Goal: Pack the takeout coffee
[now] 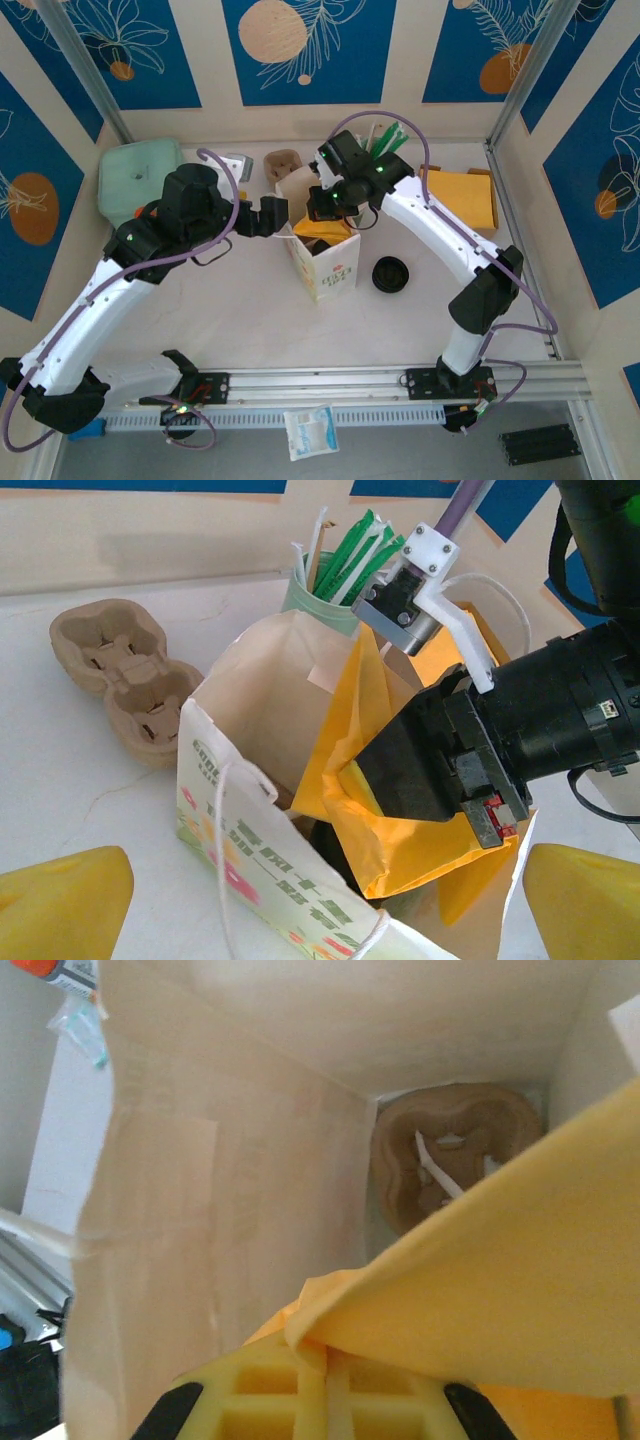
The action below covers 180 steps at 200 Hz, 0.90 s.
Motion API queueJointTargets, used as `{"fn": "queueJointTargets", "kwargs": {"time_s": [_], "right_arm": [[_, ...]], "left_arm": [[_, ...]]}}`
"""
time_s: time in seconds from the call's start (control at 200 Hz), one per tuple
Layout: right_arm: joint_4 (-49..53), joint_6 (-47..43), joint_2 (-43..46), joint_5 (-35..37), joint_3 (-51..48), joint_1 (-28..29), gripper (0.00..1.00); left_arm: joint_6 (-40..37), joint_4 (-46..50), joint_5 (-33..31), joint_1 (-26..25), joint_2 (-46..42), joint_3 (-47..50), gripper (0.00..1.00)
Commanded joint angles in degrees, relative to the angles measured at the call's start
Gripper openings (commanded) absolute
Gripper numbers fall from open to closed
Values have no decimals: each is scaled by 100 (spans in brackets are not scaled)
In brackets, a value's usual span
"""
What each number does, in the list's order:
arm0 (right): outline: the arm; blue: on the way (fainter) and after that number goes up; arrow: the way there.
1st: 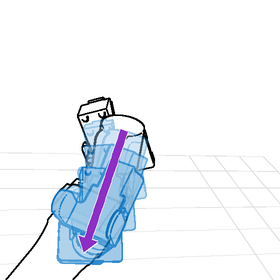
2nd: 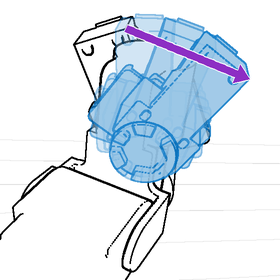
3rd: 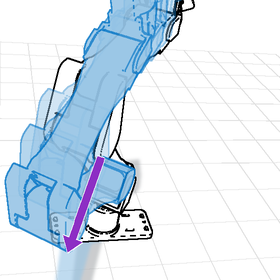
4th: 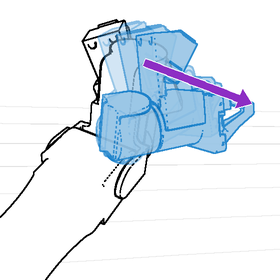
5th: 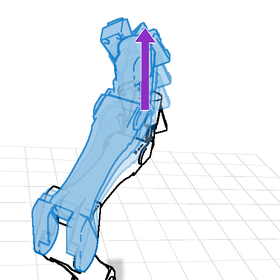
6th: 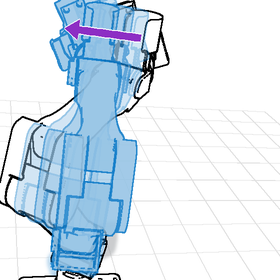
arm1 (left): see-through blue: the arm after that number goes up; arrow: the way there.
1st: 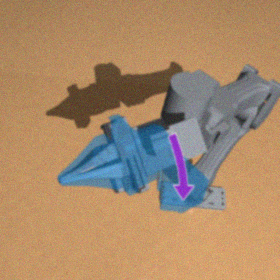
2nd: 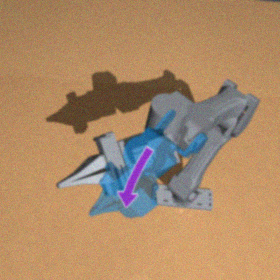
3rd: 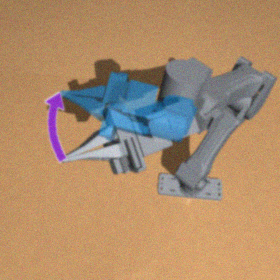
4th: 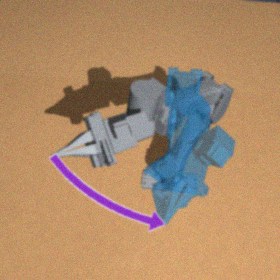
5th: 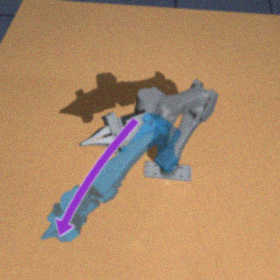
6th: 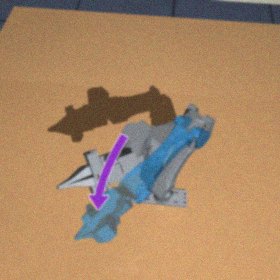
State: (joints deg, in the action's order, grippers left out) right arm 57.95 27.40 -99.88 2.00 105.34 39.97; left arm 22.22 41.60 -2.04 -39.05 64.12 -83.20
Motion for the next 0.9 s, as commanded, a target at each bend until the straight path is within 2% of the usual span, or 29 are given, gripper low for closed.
{"fn": "queueJointTargets", "kwargs": {"time_s": [0.0, 0.15, 0.41, 0.49, 0.895], "right_arm": [[147, 12, -92, 446, -5, 153, 0], [351, 55, -220, 892, 86, 315, 0], [558, 63, -278, 988, 430, 407, 30], [650, 72, -245, 927, 636, 416, 36], [844, 174, 45, 644, 1366, 433, 48]], "left_arm": [[-10, 93, -55, -41, -97, -196, 100], [1, 96, -34, -41, -84, -199, 99], [-1, 119, -16, -38, -107, -189, 99], [2, 128, -15, -35, -118, -197, 99], [-62, 129, -144, -41, -98, -239, 99]]}}
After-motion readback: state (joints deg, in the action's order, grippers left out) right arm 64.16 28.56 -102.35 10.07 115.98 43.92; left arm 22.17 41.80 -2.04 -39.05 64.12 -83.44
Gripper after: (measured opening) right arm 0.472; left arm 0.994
